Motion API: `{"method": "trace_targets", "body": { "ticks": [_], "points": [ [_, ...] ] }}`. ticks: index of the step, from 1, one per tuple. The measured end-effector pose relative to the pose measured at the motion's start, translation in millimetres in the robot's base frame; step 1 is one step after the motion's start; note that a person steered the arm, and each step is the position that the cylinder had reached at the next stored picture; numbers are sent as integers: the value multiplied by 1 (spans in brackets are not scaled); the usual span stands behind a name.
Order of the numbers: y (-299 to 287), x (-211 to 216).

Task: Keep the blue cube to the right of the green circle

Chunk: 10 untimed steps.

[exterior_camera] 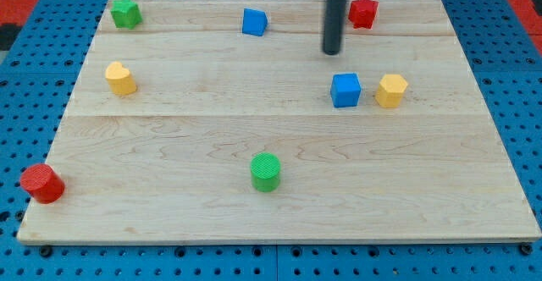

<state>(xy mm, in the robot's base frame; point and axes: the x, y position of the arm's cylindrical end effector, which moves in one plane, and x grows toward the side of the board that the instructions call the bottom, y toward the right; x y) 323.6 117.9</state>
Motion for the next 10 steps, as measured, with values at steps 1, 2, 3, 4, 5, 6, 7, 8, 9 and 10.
{"method": "trace_targets", "body": {
  "ticks": [1, 2, 3, 4, 5, 6, 7, 8, 9, 10],
  "points": [
    [6, 55],
    [-58, 40],
    [-32, 60],
    [-5, 101],
    [-33, 63],
    [-32, 115],
    [21, 153],
    [-6, 153],
    [-31, 133],
    [-57, 174]
  ]
}}
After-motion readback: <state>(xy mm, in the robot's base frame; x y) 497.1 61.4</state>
